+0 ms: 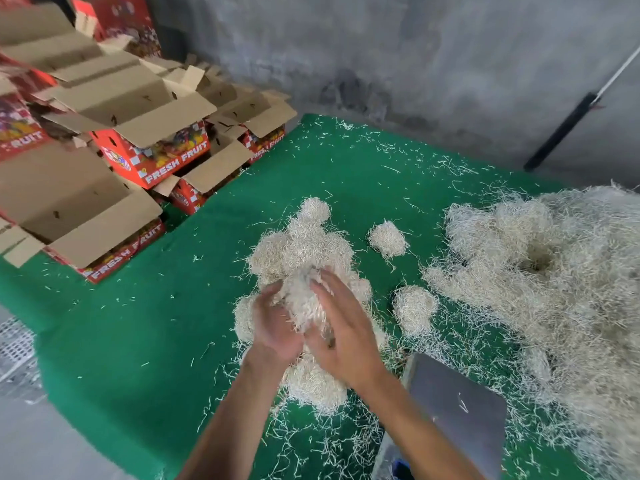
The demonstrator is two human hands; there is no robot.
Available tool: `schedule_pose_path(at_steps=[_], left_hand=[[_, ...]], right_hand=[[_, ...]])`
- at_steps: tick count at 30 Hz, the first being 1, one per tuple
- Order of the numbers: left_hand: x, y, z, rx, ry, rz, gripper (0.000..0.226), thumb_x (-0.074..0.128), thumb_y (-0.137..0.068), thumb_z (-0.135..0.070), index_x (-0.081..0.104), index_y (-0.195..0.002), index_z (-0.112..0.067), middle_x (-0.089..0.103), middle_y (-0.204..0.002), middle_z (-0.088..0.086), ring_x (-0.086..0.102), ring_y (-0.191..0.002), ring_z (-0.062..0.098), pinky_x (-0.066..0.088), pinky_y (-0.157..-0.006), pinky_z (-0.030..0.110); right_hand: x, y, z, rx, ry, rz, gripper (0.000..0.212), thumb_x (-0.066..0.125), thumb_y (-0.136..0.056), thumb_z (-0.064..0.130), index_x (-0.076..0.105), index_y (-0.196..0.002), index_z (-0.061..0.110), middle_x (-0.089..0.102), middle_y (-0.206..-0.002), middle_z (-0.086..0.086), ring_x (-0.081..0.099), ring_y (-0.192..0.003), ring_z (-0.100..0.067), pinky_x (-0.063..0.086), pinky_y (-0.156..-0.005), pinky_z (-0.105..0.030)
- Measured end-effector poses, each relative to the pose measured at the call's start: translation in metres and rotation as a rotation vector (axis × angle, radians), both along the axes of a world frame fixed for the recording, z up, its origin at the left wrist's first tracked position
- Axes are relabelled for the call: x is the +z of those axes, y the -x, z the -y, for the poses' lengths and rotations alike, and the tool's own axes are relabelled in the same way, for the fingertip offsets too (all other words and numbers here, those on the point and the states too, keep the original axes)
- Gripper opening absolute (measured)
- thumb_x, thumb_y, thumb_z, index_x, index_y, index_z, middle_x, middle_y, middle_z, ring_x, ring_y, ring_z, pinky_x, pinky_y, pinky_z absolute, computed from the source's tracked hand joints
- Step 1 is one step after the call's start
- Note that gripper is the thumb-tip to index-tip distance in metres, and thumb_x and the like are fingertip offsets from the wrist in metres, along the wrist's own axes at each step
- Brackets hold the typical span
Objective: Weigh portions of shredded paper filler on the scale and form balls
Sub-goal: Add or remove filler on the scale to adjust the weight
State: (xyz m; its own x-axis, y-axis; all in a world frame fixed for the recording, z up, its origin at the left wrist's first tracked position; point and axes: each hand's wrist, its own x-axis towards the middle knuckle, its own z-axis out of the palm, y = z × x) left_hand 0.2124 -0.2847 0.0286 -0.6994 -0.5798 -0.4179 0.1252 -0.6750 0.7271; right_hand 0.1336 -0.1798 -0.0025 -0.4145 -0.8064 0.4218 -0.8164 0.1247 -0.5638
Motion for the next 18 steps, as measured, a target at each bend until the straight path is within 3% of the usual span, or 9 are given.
schedule_pose_path(at_steps=[2, 3, 4, 7, 11, 13, 15, 16, 18], left_hand=[[-0.026, 0.009, 0.004, -0.054, -0.222, -0.130, 0.036, 0.028, -0.110, -0.027, 0.056, -0.120, -0.007, 0.069, -0.111, -0.006, 0.062, -0.104, 0.011, 0.044, -0.103, 0.029], [-0.034, 0.010, 0.000, -0.098, -0.272, -0.083, 0.021, 0.038, -0.109, -0.017, 0.056, -0.120, -0.020, 0.069, -0.104, -0.028, 0.063, -0.097, -0.007, 0.047, -0.097, 0.016], [-0.040, 0.006, -0.004, -0.141, -0.257, -0.025, 0.022, 0.042, -0.108, -0.016, 0.055, -0.120, -0.030, 0.068, -0.104, -0.034, 0.064, -0.095, -0.012, 0.050, -0.088, 0.012], [-0.018, 0.008, 0.000, -0.197, -0.278, -0.052, 0.034, 0.045, -0.106, -0.033, 0.064, -0.122, -0.011, 0.069, -0.114, 0.011, 0.071, -0.103, 0.024, 0.059, -0.077, 0.039], [-0.001, 0.019, 0.034, 0.013, -0.400, -0.139, 0.050, 0.046, -0.098, -0.053, 0.062, -0.112, -0.008, 0.067, -0.102, 0.011, 0.068, -0.088, 0.027, 0.056, -0.079, 0.038], [-0.009, 0.022, 0.031, 0.003, -0.389, -0.010, 0.053, 0.048, -0.097, -0.059, 0.066, -0.114, -0.012, 0.072, -0.109, 0.011, 0.075, -0.090, 0.022, 0.060, -0.075, 0.035], [-0.010, 0.017, 0.027, -0.089, -0.532, -0.007, 0.072, 0.056, -0.090, -0.065, 0.058, -0.131, -0.006, 0.066, -0.124, 0.022, 0.071, -0.104, 0.033, 0.058, -0.086, 0.045], [-0.011, 0.015, 0.027, -0.100, -0.562, -0.042, 0.077, 0.056, -0.089, -0.066, 0.051, -0.138, -0.006, 0.064, -0.129, 0.024, 0.069, -0.109, 0.035, 0.056, -0.091, 0.049], [-0.016, 0.013, 0.032, -0.039, -0.490, -0.050, 0.072, 0.044, -0.096, -0.067, 0.047, -0.142, -0.012, 0.057, -0.139, 0.022, 0.061, -0.122, 0.035, 0.047, -0.104, 0.056]], right_hand=[[-0.007, -0.014, 0.009, 0.098, 0.012, -0.071, 0.050, 0.049, -0.104, 0.042, 0.051, -0.149, 0.018, 0.031, -0.168, 0.002, 0.023, -0.157, -0.018, 0.021, -0.128, -0.048], [-0.007, -0.021, 0.017, 0.078, 0.005, -0.035, 0.048, 0.048, -0.106, 0.044, 0.055, -0.145, 0.017, 0.038, -0.164, 0.002, 0.028, -0.155, -0.016, 0.025, -0.126, -0.049], [-0.010, -0.020, 0.026, -0.010, 0.039, 0.019, 0.046, 0.047, -0.107, 0.045, 0.058, -0.142, 0.017, 0.046, -0.159, 0.004, 0.035, -0.151, -0.013, 0.032, -0.123, -0.049], [0.004, 0.024, 0.033, -0.197, 0.130, 0.190, 0.039, 0.049, -0.107, 0.042, 0.063, -0.138, 0.021, 0.051, -0.150, 0.014, 0.046, -0.139, -0.004, 0.047, -0.112, -0.047], [-0.013, 0.011, 0.028, 0.016, 0.015, 0.010, 0.047, 0.048, -0.108, 0.044, 0.048, -0.152, 0.028, 0.025, -0.169, 0.003, 0.026, -0.156, -0.019, 0.032, -0.123, -0.052], [-0.020, 0.010, 0.033, 0.090, -0.059, -0.031, 0.042, 0.042, -0.109, 0.039, 0.047, -0.150, 0.033, 0.022, -0.169, 0.004, 0.028, -0.154, -0.021, 0.036, -0.119, -0.054], [-0.011, 0.034, 0.043, 0.048, -0.128, 0.046, 0.043, 0.037, -0.107, 0.040, 0.041, -0.150, 0.039, 0.030, -0.160, 0.007, 0.052, -0.130, -0.012, 0.058, -0.095, -0.046], [-0.004, 0.048, 0.050, 0.016, -0.164, 0.092, 0.044, 0.035, -0.107, 0.043, 0.037, -0.151, 0.041, 0.035, -0.153, 0.007, 0.058, -0.114, -0.009, 0.060, -0.083, -0.038], [0.006, 0.071, 0.063, -0.061, -0.173, 0.147, 0.044, 0.036, -0.108, 0.045, 0.033, -0.151, 0.038, 0.042, -0.147, 0.003, 0.059, -0.104, -0.008, 0.056, -0.080, -0.031]])
